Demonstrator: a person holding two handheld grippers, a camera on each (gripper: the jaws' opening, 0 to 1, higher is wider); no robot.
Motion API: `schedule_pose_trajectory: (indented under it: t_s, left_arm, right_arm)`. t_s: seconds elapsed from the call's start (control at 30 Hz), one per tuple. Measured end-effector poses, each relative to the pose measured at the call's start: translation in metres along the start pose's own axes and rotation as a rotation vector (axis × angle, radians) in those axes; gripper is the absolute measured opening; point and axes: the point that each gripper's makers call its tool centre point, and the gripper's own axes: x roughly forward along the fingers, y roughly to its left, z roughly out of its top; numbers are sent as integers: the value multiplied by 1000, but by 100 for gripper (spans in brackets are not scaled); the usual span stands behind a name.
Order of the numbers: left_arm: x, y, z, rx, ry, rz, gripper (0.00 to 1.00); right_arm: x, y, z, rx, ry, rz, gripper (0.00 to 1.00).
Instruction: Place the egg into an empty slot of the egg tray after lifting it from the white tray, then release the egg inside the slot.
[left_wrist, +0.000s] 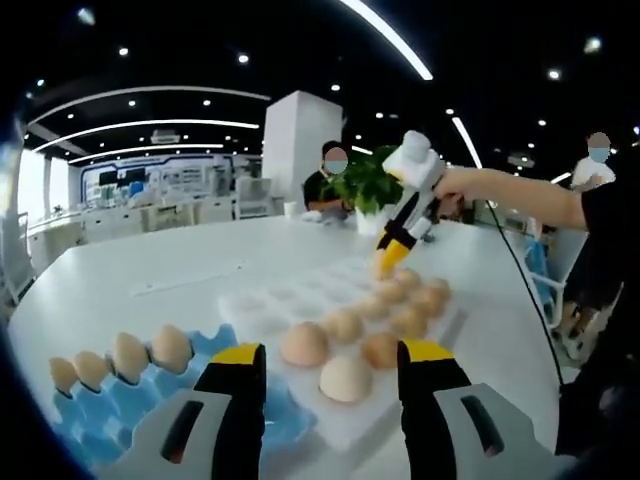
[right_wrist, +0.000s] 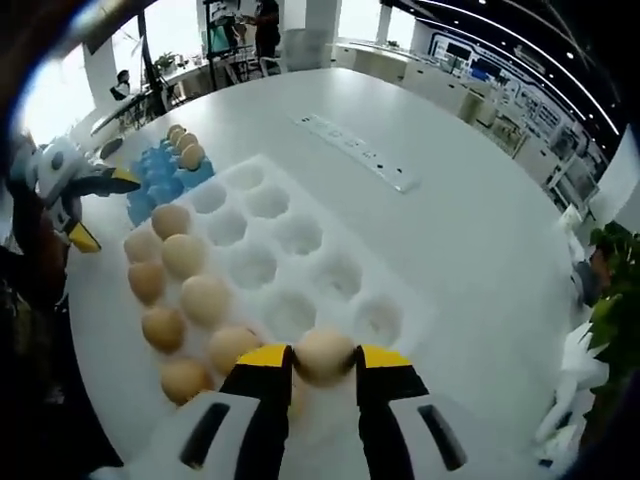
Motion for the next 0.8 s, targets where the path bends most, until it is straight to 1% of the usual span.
schedule_pose_trajectory:
  t_s: [0.07, 0.13, 0.23, 0.33, 0.47, 0.6, 0.7, 0.77, 0.8]
  left_arm:
    - [0, 0, -2, 1, 3, 1, 54]
    - [0, -1, -3, 7, 3, 2, 54]
    - [0, -2, -5, 9, 4, -2, 54]
    - [0, -2, -6, 15, 5, 1, 54]
    - [1, -4, -4, 13, -3, -3, 54]
    - [5, -11, -4, 23, -8, -13, 53]
    - [9, -16, -5, 24, -10, -20, 53]
    - [9, -17, -5, 24, -12, -22, 53]
    - [11, -20, -5, 25, -17, -25, 53]
  right_arm:
    - [-1, -1, 4, -1, -3, 9, 26]
    - [-7, 0, 13, 4, -29, 18, 26]
    - [-8, 2, 20, -2, -39, 22, 26]
    - [-6, 10, 27, -15, -46, 32, 26]
    - [-3, 27, 39, -41, -55, 58, 26]
    - [-1, 42, 52, -69, -70, 89, 26]
    - [1, 62, 65, -96, -93, 123, 26]
    - [1, 73, 69, -111, -101, 141, 26]
    - [2, 83, 72, -126, -110, 156, 26]
